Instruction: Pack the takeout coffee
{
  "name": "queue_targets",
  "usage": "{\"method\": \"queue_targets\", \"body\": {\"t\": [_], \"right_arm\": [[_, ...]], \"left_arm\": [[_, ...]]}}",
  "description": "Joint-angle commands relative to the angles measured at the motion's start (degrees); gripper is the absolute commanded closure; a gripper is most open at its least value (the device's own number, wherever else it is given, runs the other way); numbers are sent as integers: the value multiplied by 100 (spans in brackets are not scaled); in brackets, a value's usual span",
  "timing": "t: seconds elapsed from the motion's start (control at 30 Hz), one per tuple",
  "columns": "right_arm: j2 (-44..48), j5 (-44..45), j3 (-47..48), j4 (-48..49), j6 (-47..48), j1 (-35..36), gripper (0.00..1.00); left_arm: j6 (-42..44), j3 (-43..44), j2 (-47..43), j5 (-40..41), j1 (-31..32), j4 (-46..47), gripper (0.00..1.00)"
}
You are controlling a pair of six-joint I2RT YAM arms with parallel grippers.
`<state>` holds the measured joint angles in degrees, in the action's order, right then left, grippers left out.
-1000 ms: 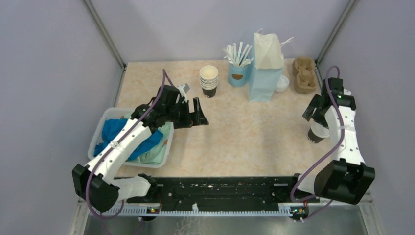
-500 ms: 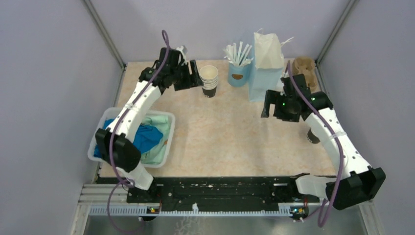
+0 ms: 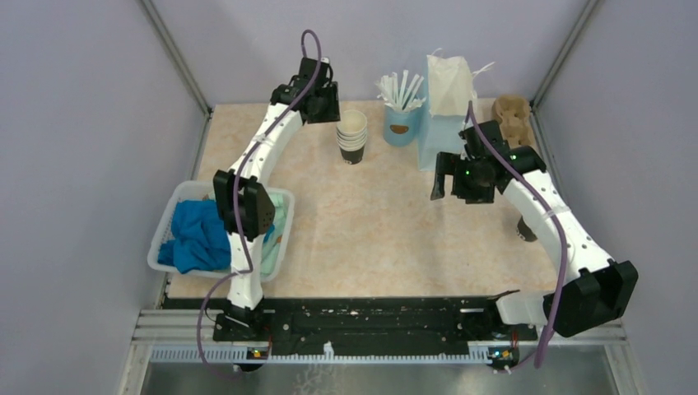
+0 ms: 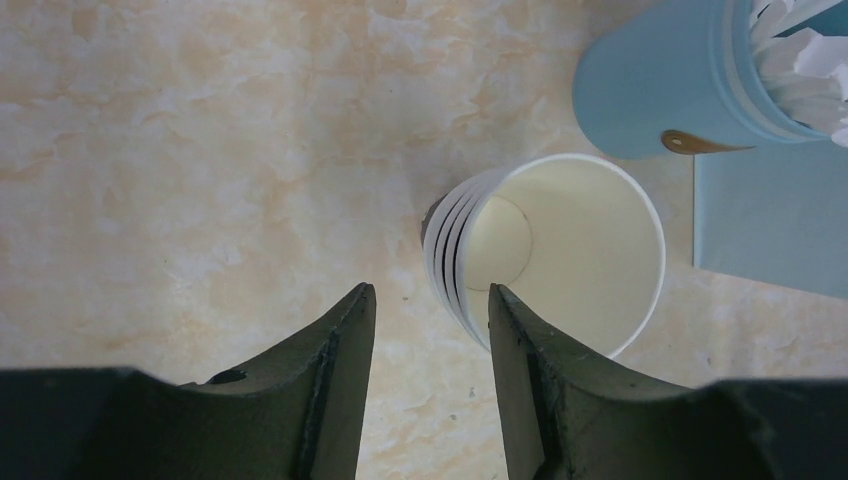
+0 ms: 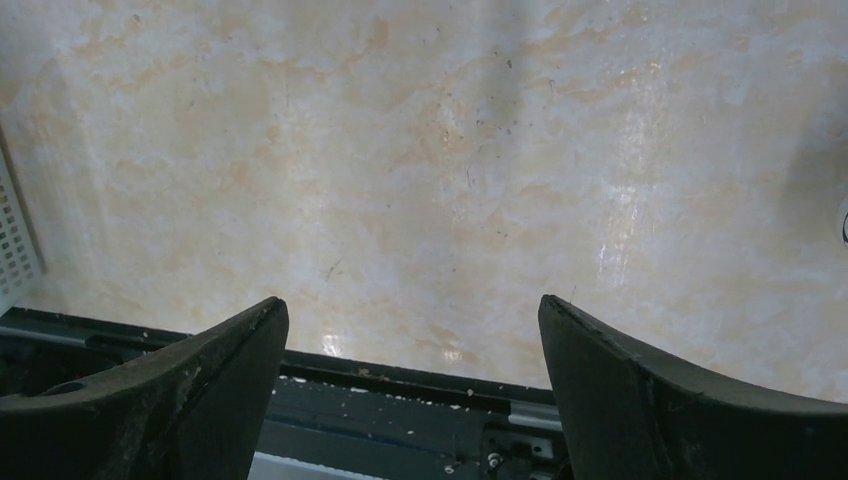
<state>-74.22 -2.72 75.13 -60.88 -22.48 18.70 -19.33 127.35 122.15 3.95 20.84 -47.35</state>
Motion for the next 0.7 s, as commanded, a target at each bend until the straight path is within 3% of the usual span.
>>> {"method": "queue_targets", "body": {"t": [0.0, 0.37, 0.47, 0.57, 0.67], "right_arm": [[-116, -94, 306, 136, 201, 28, 5], [-191, -98, 252, 129, 414, 16, 5], [-213, -102, 260, 122, 445, 20, 5], [-202, -109, 214, 144, 468, 20, 5], [-203, -136, 145, 176, 473, 24, 5]], "left_arm": [[172, 338, 90, 135, 124, 179, 49], [184, 615, 409, 368, 289, 37, 68], [199, 705, 474, 385, 291, -30, 69], [242, 682, 476, 475, 330, -55, 58], [238, 653, 484, 521, 341, -55, 56]]}}
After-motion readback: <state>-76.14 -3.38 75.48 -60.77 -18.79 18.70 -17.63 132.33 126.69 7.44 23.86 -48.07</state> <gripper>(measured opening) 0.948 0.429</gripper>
